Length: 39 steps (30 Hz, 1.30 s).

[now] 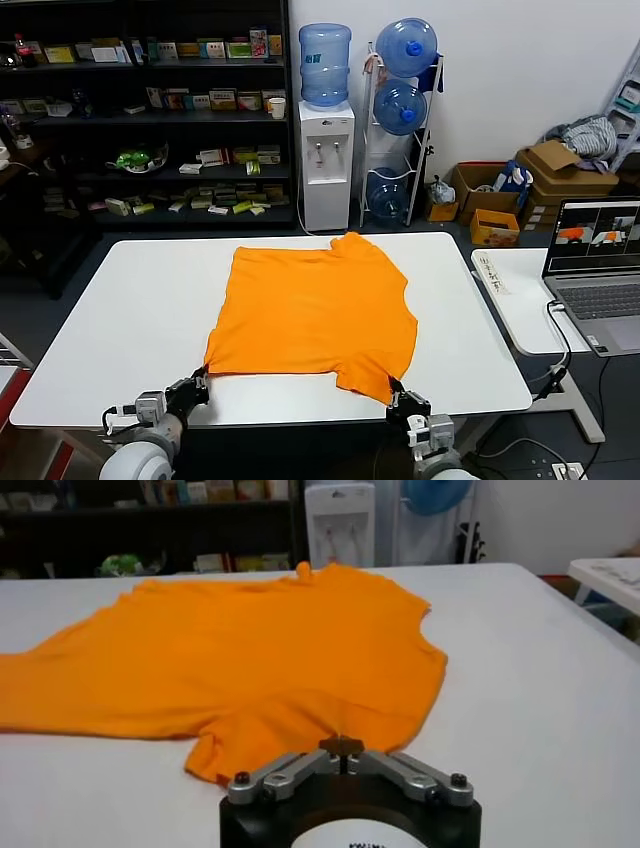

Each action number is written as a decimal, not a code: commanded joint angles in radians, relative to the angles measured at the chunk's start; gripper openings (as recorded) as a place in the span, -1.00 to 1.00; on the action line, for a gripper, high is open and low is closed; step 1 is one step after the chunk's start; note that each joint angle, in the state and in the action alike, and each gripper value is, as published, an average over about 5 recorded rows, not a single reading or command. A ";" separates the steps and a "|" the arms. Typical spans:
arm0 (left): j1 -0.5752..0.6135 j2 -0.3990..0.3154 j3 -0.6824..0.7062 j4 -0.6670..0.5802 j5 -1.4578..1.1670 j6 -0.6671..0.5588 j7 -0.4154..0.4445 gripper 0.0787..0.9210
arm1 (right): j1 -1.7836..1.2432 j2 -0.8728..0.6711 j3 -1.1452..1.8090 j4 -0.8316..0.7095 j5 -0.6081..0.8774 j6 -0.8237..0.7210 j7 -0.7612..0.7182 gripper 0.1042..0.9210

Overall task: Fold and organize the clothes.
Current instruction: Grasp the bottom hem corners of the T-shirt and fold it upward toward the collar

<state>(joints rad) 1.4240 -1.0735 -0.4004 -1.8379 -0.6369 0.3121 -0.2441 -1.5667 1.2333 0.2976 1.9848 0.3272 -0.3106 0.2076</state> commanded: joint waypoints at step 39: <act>-0.471 0.045 0.237 0.322 -0.056 -0.131 0.041 -0.97 | 0.673 -0.066 -0.239 -0.384 0.277 -0.074 0.157 -0.95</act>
<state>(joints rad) 1.1138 -1.0302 -0.2276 -1.6519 -0.6837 0.1927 -0.2125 -1.0353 1.1735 0.1250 1.6985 0.5584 -0.3612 0.3578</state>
